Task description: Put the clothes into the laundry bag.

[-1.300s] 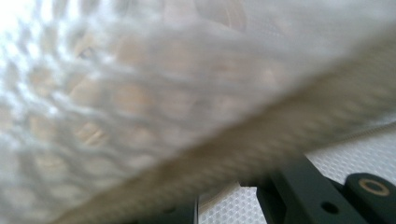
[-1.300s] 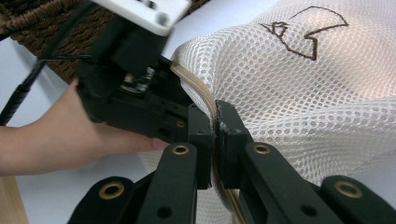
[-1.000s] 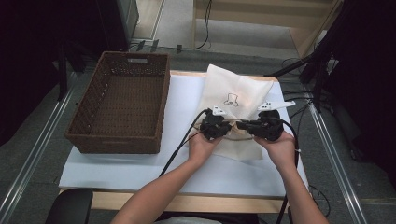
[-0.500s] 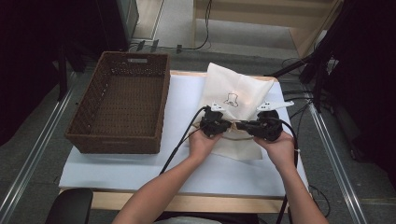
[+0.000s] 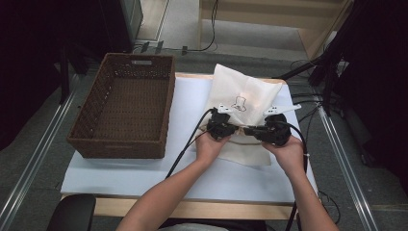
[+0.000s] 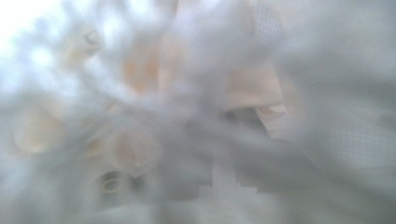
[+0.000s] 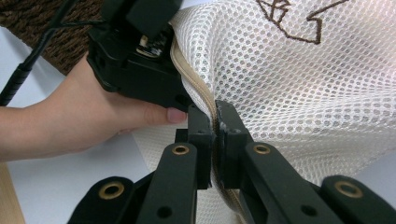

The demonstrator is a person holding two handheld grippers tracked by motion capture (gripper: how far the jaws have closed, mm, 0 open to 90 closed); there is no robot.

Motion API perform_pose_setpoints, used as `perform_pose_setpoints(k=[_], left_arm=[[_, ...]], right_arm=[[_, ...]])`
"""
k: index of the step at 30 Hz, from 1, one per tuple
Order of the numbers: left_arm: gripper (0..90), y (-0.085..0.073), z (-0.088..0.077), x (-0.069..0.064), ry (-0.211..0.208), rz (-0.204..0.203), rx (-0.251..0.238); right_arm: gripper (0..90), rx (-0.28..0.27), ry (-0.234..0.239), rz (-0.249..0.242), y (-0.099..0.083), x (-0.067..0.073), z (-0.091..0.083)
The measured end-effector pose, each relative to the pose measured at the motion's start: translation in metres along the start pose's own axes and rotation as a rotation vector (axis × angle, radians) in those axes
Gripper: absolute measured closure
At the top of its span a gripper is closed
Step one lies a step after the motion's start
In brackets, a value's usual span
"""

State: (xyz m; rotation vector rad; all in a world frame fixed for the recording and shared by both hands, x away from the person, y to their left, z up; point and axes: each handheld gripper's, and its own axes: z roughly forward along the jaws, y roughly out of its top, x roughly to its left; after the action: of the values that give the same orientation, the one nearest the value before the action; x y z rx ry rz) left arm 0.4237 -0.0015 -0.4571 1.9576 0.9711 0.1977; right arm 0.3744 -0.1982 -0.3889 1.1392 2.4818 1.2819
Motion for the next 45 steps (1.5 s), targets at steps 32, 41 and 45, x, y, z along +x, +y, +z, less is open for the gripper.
perform_pose_setpoints(k=[32, 41, 45], left_arm=[[82.3, 0.008, 0.02, 0.004, 0.017, 0.007, 0.005], [81.9, 0.0, 0.022, 0.005, 0.015, 0.031, 0.045], [82.0, 0.008, 0.019, 0.005, 0.051, 0.009, 0.006]], right_arm=[[87.7, 0.009, 0.009, -0.001, 0.0, 0.0, -0.002], [87.7, 0.012, 0.009, -0.005, 0.0, 0.001, 0.0], [87.7, 0.007, 0.004, -0.002, 0.001, 0.001, -0.001]])
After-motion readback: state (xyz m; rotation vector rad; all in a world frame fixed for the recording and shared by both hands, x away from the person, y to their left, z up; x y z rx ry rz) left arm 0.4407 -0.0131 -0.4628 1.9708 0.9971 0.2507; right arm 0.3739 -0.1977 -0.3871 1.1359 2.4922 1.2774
